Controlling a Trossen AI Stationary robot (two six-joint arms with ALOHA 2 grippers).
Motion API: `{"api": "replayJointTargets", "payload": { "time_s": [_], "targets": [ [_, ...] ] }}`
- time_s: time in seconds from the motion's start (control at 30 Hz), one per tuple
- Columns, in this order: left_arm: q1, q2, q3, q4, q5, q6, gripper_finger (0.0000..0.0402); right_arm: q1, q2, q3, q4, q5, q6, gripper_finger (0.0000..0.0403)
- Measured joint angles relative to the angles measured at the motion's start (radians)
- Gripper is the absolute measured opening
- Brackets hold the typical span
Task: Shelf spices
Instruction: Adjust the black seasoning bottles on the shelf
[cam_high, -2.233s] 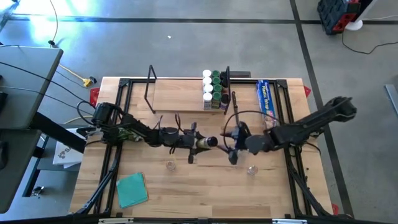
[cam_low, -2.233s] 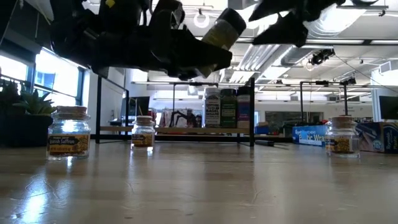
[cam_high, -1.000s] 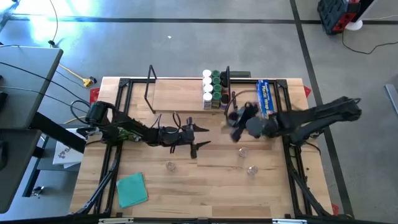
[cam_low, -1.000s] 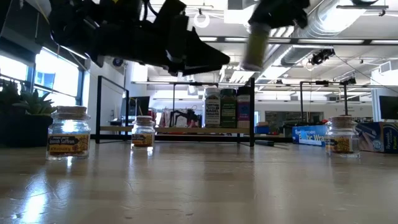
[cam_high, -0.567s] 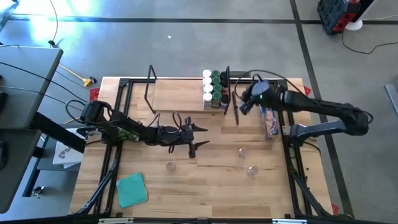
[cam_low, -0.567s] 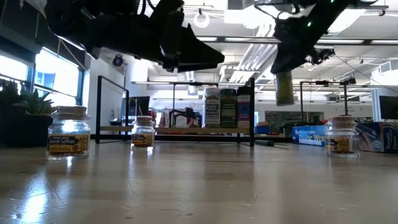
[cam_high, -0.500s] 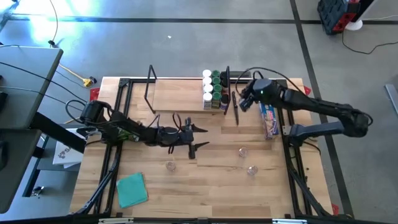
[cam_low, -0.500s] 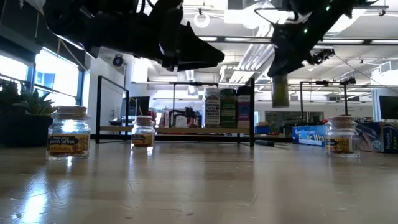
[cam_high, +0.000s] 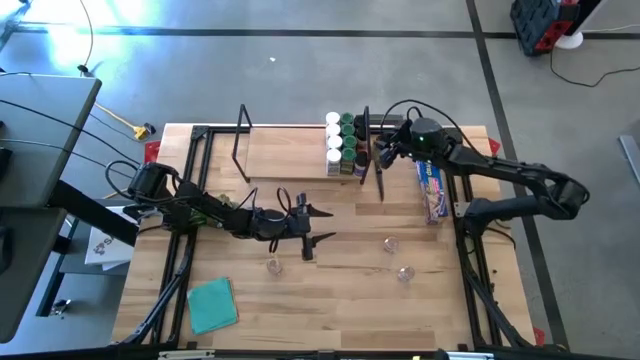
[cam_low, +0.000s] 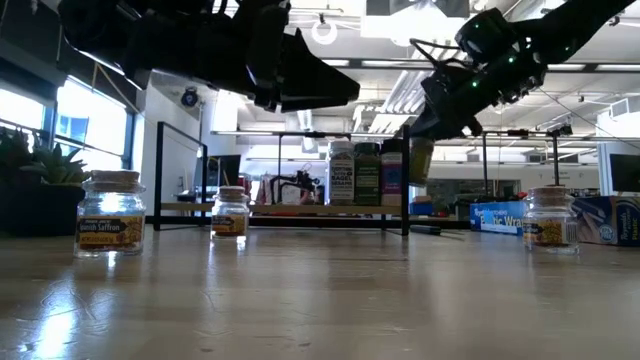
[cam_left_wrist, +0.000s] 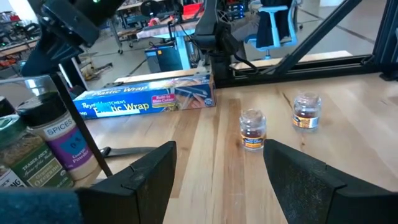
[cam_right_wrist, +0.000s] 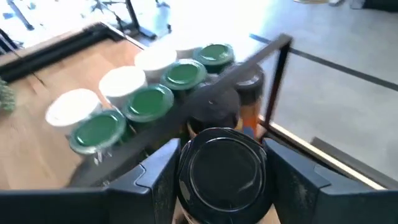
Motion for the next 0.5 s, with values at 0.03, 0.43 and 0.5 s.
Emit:
{"api": "replayJointTargets", "payload": {
  "time_s": [0.03, 0.43, 0.5],
  "targets": [
    [0.000, 0.000, 0.000, 0.001, 0.000, 0.000, 0.0239, 0.000, 0.012, 0.000, 0.017, -0.010, 0.000, 0.0188],
    [0.000, 0.000, 0.000, 0.004, 0.000, 0.000, 0.0239, -0.001, 0.079, 0.000, 0.012, 0.004, 0.027, 0.0188],
    [0.000, 0.000, 0.000, 0.005, 0.000, 0.000, 0.0239, -0.001, 0.057, 0.000, -0.036, 0.022, 0.028, 0.0188]
  ]
}}
